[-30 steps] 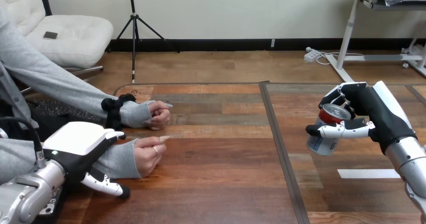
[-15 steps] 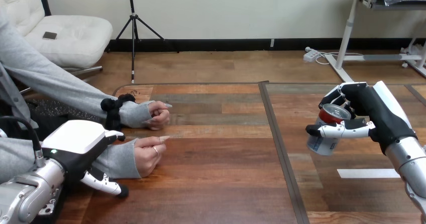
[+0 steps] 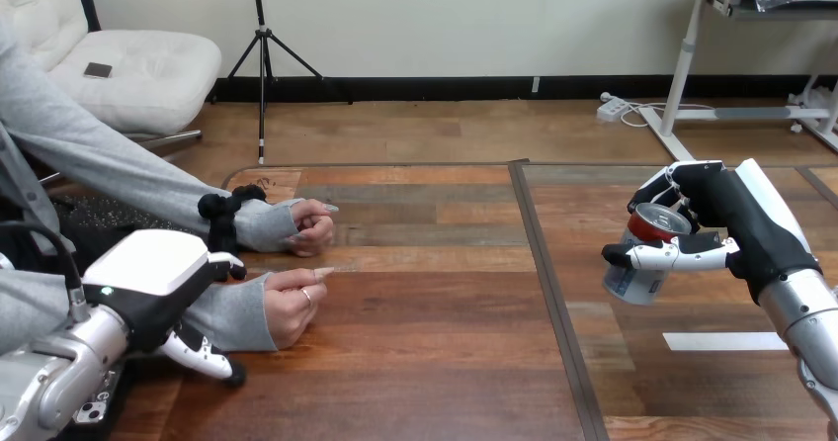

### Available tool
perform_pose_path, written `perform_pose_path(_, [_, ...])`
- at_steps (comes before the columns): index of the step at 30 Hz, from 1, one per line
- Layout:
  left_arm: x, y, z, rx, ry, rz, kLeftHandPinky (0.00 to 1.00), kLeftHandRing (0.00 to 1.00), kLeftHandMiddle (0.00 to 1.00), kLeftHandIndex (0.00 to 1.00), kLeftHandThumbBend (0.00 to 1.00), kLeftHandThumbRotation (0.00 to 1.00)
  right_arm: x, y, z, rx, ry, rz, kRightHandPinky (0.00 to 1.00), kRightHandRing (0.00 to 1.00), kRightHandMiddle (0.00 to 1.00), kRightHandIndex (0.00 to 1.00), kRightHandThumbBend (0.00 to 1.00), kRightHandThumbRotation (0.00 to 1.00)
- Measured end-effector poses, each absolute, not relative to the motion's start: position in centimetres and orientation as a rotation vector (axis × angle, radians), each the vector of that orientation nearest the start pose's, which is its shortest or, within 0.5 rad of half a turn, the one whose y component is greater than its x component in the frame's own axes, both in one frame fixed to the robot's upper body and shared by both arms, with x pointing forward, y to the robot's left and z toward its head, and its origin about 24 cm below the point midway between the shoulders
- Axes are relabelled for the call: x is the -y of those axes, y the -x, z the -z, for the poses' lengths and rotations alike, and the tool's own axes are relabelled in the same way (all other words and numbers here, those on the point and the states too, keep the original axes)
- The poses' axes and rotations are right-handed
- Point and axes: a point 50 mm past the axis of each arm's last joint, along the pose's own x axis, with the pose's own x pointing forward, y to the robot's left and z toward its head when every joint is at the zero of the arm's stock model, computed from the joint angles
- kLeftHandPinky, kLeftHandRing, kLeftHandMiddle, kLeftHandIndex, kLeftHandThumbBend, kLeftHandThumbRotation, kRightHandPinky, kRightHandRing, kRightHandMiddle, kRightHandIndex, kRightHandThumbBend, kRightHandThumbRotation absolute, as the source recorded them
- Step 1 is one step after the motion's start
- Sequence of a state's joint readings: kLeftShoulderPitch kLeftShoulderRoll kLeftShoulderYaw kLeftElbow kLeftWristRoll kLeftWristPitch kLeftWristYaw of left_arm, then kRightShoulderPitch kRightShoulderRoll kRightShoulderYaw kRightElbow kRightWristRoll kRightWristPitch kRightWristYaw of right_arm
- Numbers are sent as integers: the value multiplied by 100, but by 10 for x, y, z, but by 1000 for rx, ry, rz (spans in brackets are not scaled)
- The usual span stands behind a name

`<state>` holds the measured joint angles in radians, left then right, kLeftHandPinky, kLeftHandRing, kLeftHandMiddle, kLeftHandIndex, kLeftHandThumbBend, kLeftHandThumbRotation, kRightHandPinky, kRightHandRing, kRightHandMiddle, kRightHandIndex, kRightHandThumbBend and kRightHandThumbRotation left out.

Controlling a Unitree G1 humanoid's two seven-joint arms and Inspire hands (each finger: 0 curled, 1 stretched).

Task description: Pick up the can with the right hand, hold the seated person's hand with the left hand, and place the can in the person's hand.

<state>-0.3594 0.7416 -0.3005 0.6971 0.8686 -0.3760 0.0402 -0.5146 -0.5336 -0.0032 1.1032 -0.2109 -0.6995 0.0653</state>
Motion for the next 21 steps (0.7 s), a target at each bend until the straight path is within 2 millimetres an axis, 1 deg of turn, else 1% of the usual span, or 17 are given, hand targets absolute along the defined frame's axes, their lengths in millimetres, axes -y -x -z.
perform_pose_path(4, [-278, -294, -32, -114, -1598, 422, 71, 75, 77, 78, 100, 25, 278, -314, -48, 64, 674, -85, 24, 29, 37, 43, 81, 0])
perform_pose_path(10, [-279, -294, -33, -124, -1576, 412, 67, 73, 75, 75, 99, 21, 278, -314, -48, 68, 671, -84, 27, 32, 39, 43, 81, 0])
perform_pose_path(15, [-279, -295, -33, -117, -1573, 411, 62, 69, 71, 72, 96, 17, 278, -314, -48, 68, 671, -84, 26, 31, 38, 43, 82, 0])
perform_pose_path(16, [-279, -295, -33, -113, -1572, 410, 60, 68, 70, 71, 95, 14, 278, -314, -48, 68, 671, -84, 26, 30, 38, 43, 82, 0])
perform_pose_path(21, [-278, -294, -33, -102, -1569, 415, 57, 65, 68, 69, 94, 10, 278, -314, -48, 68, 671, -84, 26, 30, 37, 43, 82, 0])
